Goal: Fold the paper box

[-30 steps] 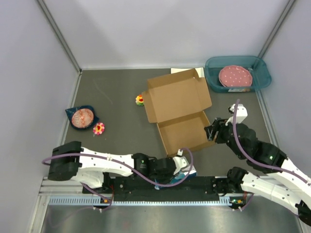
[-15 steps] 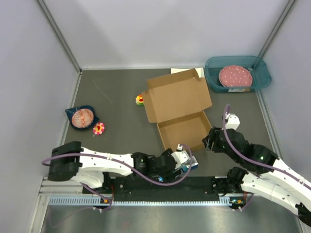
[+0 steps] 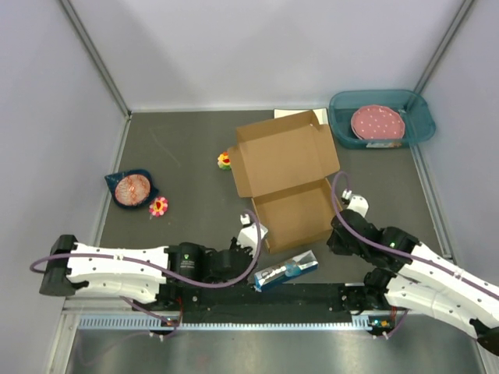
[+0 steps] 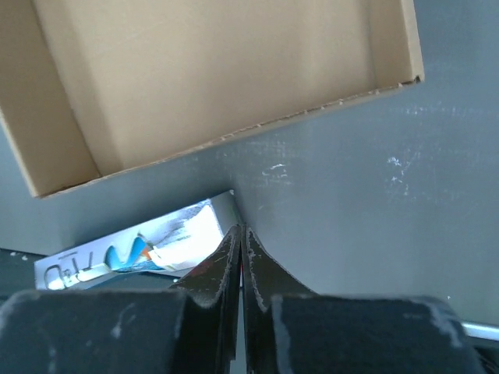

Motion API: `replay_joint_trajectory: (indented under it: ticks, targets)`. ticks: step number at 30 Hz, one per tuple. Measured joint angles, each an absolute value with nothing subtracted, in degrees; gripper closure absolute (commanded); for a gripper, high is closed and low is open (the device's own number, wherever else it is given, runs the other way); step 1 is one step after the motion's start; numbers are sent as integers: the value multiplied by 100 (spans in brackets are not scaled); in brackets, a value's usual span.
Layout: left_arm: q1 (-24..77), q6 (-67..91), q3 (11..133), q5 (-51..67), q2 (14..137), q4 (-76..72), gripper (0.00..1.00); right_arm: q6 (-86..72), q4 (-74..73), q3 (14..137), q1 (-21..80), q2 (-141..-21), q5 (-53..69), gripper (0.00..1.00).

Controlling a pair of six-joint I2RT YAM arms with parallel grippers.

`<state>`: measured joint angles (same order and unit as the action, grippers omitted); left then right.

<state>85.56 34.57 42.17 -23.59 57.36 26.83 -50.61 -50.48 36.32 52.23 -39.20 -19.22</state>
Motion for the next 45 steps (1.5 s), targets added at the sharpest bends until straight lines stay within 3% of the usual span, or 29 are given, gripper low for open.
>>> replay_joint_trajectory:
  ticks: [13,17,45]
  targets:
    - [9929,7437,3649,-3280,6501,4635,100,-5627,-4762,2993,5223,-4204,-1870,100]
    - [10106,7948,3542,-3358,6554,4648,100,-5682,-4501,2847,5223,-4412,-1809,100]
    - [9981,5983,2755,-3968,7085,1306,100,-5669,-3540,2536,5328,-5485,-1575,100]
